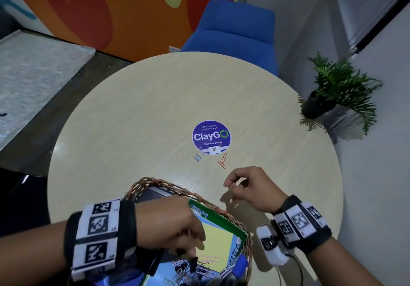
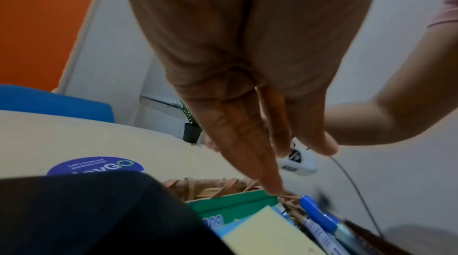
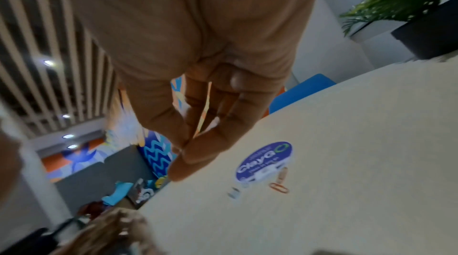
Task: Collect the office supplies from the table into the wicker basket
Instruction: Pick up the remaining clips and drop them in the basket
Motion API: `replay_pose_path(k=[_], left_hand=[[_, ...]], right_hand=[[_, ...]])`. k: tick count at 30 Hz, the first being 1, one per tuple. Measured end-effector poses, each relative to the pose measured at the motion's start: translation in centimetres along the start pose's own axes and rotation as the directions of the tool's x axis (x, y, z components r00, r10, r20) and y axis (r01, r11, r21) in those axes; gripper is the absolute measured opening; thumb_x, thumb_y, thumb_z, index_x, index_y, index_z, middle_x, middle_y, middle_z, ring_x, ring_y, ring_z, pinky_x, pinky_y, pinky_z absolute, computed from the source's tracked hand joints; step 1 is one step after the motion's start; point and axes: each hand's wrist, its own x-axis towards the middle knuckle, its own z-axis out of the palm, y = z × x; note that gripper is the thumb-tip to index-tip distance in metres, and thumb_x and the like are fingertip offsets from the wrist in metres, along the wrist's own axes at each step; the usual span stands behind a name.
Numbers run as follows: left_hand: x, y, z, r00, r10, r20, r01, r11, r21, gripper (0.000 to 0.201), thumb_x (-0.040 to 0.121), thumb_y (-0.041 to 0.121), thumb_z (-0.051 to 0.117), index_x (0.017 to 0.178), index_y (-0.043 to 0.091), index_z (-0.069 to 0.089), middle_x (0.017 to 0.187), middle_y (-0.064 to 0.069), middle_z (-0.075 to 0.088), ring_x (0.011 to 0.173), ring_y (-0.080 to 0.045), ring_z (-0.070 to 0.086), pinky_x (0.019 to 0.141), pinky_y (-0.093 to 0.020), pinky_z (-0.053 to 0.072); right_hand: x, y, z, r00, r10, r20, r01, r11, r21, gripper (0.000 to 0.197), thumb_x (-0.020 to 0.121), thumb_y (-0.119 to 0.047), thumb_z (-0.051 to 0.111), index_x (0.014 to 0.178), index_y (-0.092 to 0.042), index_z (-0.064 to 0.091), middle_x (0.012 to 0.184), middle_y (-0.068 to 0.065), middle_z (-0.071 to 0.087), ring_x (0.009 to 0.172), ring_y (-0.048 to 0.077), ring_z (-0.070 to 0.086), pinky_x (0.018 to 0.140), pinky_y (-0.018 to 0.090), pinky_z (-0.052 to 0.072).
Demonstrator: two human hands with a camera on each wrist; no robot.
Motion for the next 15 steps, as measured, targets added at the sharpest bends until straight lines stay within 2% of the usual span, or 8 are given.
replay_pose_path(k=[1, 3, 4, 7, 10, 11, 13, 15], left_hand=[[-0.1, -0.2, 0.2, 1.0, -0.007, -0.004, 0.007, 1.0, 0.021, 0.03, 0.089, 0.033, 0.057, 0.116, 0.023, 0.064, 0.1, 0.005, 0.076, 0.091, -0.005, 0.067, 0.064, 0.003, 0.031], [-0.1, -1.1, -0.6, 0.994, -0.044, -0.095, 0.047, 0.998, 0.03, 0.036, 0.088, 0.043, 0.056, 0.121, 0.027, 0.059, 0.105, 0.006, 0.073, 0.094, -0.009, 0.065, 0.074, -0.011, 0.045], [0.0, -1.9, -1.4, 0.983, -0.085, -0.161, 0.09, 0.996, 0.025, 0.036, 0.088, 0.045, 0.056, 0.12, 0.029, 0.06, 0.106, 0.007, 0.072, 0.095, -0.009, 0.065, 0.078, -0.017, 0.047], [1.4, -5.2, -4.2, 0.917, -0.204, -0.344, 0.252, 0.962, 0.101, 0.03, 0.089, 0.038, 0.058, 0.116, 0.027, 0.064, 0.109, 0.007, 0.071, 0.096, -0.011, 0.065, 0.082, -0.02, 0.046], [4.4, -8.5, -6.5, 0.89, -0.294, -0.349, 0.388, 0.89, 0.241, 0.026, 0.09, 0.026, 0.056, 0.114, 0.023, 0.065, 0.111, 0.0, 0.07, 0.1, -0.02, 0.064, 0.085, -0.029, 0.049], [5.7, -9.5, -6.9, 0.892, -0.323, -0.315, 0.41, 0.873, 0.266, 0.024, 0.089, 0.023, 0.055, 0.11, 0.022, 0.066, 0.11, -0.002, 0.069, 0.1, -0.023, 0.064, 0.085, -0.031, 0.049], [8.2, -11.2, -7.0, 0.898, -0.372, -0.235, 0.43, 0.857, 0.284, 0.017, 0.085, 0.021, 0.055, 0.096, 0.02, 0.068, 0.107, -0.008, 0.068, 0.097, -0.029, 0.063, 0.085, -0.033, 0.052], [10.1, -12.2, -6.3, 0.911, -0.364, -0.191, 0.408, 0.863, 0.299, 0.02, 0.08, 0.029, 0.054, 0.085, 0.016, 0.067, 0.099, -0.01, 0.068, 0.09, -0.032, 0.063, 0.084, -0.036, 0.053]], right_hand=[[-0.8, -0.4, 0.2, 0.999, -0.033, 0.03, 0.033, 0.999, 0.001, 0.012, 0.085, -0.002, 0.058, 0.085, -0.008, 0.069, 0.073, 0.0, 0.067, 0.053, 0.004, 0.065, 0.056, 0.019, 0.05], [-2.3, -1.3, 0.7, 0.99, -0.094, 0.101, 0.094, 0.996, 0.005, 0.016, 0.083, -0.004, 0.057, 0.084, -0.014, 0.07, 0.073, -0.005, 0.068, 0.058, 0.008, 0.064, 0.059, 0.022, 0.05], [-3.0, -1.7, 1.0, 0.982, -0.115, 0.147, 0.116, 0.993, 0.002, 0.018, 0.082, -0.005, 0.057, 0.083, -0.016, 0.071, 0.072, -0.007, 0.068, 0.061, 0.006, 0.063, 0.06, 0.02, 0.049], [-4.4, -2.8, 2.3, 0.933, -0.152, 0.326, 0.172, 0.984, -0.035, 0.021, 0.085, -0.005, 0.055, 0.09, -0.015, 0.073, 0.076, -0.009, 0.068, 0.069, 0.0, 0.06, 0.066, 0.011, 0.044], [-4.1, -2.9, 2.5, 0.894, -0.158, 0.42, 0.223, 0.969, -0.109, 0.019, 0.087, -0.01, 0.06, 0.098, -0.017, 0.073, 0.085, -0.011, 0.069, 0.073, -0.004, 0.062, 0.068, 0.008, 0.043], [-3.5, -2.7, 2.2, 0.914, -0.159, 0.373, 0.214, 0.97, -0.112, 0.017, 0.088, -0.012, 0.062, 0.099, -0.017, 0.073, 0.088, -0.011, 0.07, 0.072, -0.004, 0.062, 0.066, 0.008, 0.043], [-1.4, -2.0, 0.9, 0.982, -0.133, 0.136, 0.146, 0.985, -0.094, 0.013, 0.086, -0.009, 0.064, 0.096, -0.014, 0.072, 0.091, -0.005, 0.072, 0.064, -0.007, 0.063, 0.06, 0.007, 0.044], [1.8, -0.4, -0.3, 0.992, -0.045, -0.12, 0.033, 0.994, -0.106, 0.009, 0.084, -0.006, 0.066, 0.087, -0.013, 0.071, 0.085, 0.0, 0.072, 0.057, -0.008, 0.062, 0.058, 0.008, 0.046]])
